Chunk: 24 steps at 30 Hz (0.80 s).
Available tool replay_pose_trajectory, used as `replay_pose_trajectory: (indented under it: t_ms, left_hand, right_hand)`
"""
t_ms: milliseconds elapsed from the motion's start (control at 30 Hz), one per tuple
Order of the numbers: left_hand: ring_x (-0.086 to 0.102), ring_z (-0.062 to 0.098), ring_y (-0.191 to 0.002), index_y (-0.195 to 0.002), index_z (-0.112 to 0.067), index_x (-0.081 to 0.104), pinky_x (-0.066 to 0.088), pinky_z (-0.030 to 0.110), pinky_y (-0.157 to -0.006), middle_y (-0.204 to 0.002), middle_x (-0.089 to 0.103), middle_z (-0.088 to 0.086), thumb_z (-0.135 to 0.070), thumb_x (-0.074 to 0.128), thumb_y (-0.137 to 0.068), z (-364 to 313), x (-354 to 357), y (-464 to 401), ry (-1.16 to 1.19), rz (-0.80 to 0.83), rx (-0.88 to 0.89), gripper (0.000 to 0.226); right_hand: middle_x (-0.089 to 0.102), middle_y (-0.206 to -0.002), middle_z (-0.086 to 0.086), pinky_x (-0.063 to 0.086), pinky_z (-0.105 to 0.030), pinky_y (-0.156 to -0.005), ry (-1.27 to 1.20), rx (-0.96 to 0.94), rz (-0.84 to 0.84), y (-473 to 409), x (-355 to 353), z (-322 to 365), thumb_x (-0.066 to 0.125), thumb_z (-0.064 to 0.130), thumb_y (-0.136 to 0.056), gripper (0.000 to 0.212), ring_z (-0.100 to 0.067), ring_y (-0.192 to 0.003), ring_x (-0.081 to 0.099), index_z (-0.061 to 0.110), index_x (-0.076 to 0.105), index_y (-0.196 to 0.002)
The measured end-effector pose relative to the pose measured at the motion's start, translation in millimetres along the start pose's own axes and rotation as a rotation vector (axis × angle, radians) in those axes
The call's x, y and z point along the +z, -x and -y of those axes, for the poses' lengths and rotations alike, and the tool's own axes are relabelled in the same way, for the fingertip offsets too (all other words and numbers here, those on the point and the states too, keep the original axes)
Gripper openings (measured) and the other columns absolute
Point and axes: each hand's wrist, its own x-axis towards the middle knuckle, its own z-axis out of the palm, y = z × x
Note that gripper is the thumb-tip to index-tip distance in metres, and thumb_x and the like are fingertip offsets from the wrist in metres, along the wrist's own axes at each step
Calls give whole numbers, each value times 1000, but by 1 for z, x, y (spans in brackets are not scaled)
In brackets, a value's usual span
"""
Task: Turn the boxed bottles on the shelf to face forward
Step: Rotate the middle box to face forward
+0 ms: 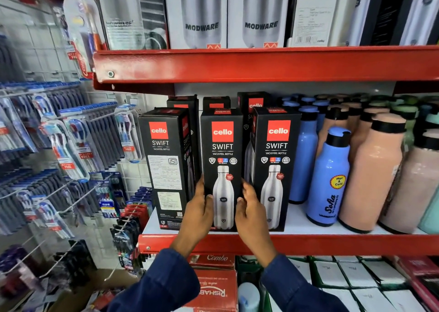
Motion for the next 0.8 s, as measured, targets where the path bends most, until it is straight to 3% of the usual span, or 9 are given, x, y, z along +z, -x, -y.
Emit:
replay_pose_trajectory:
  t_ms: [133,233,267,333,433,500,533,667,800]
  left_hand:
    - [57,-24,-87,-159,-16,24,41,3,-84,-111,55,-29,-16,46,-105,-10,-9,16,12,5,-32,59]
    - [62,-11,-107,-150,-14,44,47,9,-88,-127,59,-17,-23,55,-101,-15,-21,35,18,-90,-33,51]
    - [66,-11,-101,-141,-16,55,50,5,-79,-123,66,-17,-26,56,-100,-17,-26,41,21,-159,-15,42]
    - [71,-4,-74,-111,-29,72,53,8,-58,-87,77,-20,-33,59,-97,-21,-39,48,8,-322,36,20]
    - [67,7,-60,-84,-35,68,54,23,-51,-75,73,-14,-28,64,-95,-21,-57,46,-22,-559,79,14]
    - [62,7,-76,-97,-30,65,52,24,-66,-87,68,-11,-30,63,-92,-17,-65,39,-48,-685,70,6]
    - [58,9,-86,-109,-26,61,48,21,-76,-102,64,-7,-31,64,-89,-14,-69,35,-79,-706,46,21]
    - [49,18,-125,-146,-16,34,45,40,-104,-141,49,6,-18,79,-80,10,-78,21,-12,-446,-153,80]
    - [63,20,-115,-143,-21,34,50,35,-96,-130,63,3,-22,91,-67,22,-81,13,19,-334,-115,95]
  right_hand:
    - [71,-108,-5,52,-15,-78,-5,-6,-106,7,-3,6,49,4,-94,45,1,-95,62,14,49,-138]
    - [71,-109,10,47,-2,-79,-96,-11,-257,16,-5,15,54,4,-89,40,12,-95,63,20,62,-125]
    - [72,-103,13,48,-4,-76,-121,-40,-305,20,-4,19,55,6,-89,35,8,-91,66,22,66,-118]
    - [72,-95,15,54,-10,-72,-153,-119,-306,27,1,31,53,11,-90,27,4,-87,68,23,69,-109]
    - [71,-107,18,52,-12,-83,-165,-154,-85,30,20,50,47,15,-94,32,5,-100,65,30,64,-117]
    - [66,-121,15,44,-6,-92,-158,-120,60,27,37,57,43,16,-96,39,13,-109,58,28,56,-131]
    - [62,-127,13,39,-1,-93,-154,-89,117,25,45,59,41,18,-97,42,17,-111,53,27,50,-137]
    - [55,-140,2,30,1,-93,-163,46,253,13,68,63,35,25,-100,45,15,-112,46,22,38,-145]
    - [66,-118,1,45,-16,-93,-251,82,217,5,78,68,34,22,-100,42,26,-83,53,23,46,-140]
